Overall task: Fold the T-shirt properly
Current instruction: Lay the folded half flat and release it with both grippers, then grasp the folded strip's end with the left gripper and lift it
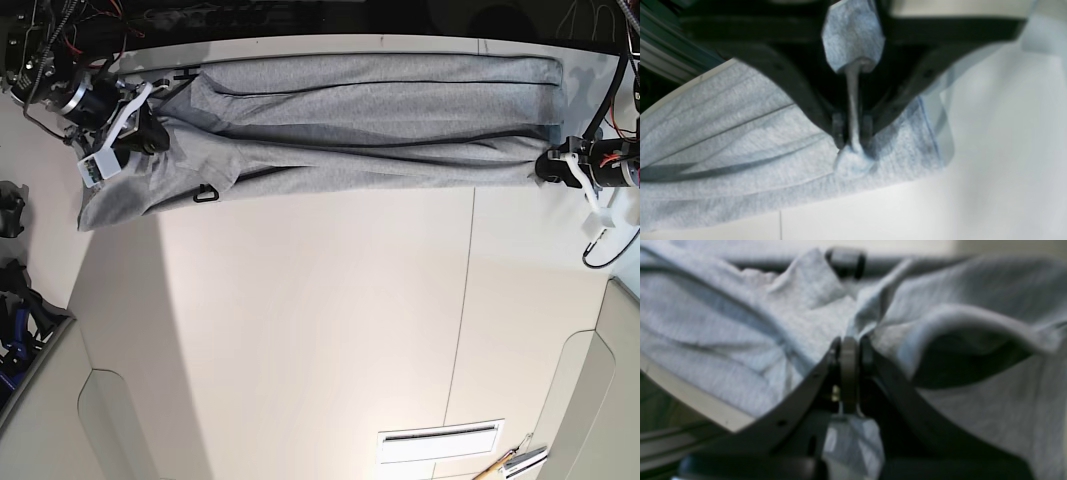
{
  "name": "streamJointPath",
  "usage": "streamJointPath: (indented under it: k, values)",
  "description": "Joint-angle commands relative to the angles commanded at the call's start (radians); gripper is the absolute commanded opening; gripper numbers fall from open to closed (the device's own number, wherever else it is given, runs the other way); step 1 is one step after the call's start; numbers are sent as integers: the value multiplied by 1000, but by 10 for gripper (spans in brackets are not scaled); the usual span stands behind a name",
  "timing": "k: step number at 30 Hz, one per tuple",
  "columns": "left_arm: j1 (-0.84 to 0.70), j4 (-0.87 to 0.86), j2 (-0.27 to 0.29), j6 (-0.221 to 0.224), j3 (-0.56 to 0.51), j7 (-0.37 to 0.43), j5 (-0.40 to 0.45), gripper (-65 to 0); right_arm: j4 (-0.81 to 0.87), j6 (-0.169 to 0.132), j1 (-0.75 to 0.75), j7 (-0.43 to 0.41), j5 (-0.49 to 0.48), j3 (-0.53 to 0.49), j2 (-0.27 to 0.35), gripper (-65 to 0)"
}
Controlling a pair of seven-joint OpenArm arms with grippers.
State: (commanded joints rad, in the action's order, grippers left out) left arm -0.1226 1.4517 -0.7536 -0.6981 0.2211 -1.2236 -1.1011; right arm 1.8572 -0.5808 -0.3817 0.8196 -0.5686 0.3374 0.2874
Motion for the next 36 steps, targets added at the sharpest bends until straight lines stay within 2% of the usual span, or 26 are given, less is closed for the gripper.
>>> streamJointPath:
  k: [3,6,9,10,16,19,21,23,30,36]
  values:
    - [0,0,0,0,0,0,-3,-425,-1,1,-35,1,2,0,0,-650]
    - [0,0,0,0,0,0,-13,-394,-1,2,-43,0,12,1,0,-650]
    - [0,0,0,0,5,0,-72,-394,0,10,-42,0,10,9,0,-428]
    - [0,0,0,0,15,0,-92,-394,2,10,-43,1,9,18,0,-400]
    - [-69,0,0,0,195,-41,-179,-393,97,9,-43,27,-124,178,0,-399]
    - [-151,0,19,0,281,-29,-182,-293,146,8,-23,26,-132,243,-2,-399]
    - [-201,0,40,0,333,12,-167,-232,153,8,-9,26,-131,251,-2,-399]
    - [-243,0,77,0,383,66,-121,-213,152,8,-10,26,-132,248,-3,-399]
    - [-280,-2,198,0,401,180,46,-213,148,8,-10,40,-132,245,-5,-399]
    - [-280,-12,259,0,400,182,43,-213,148,8,-10,53,-159,245,-6,-399]
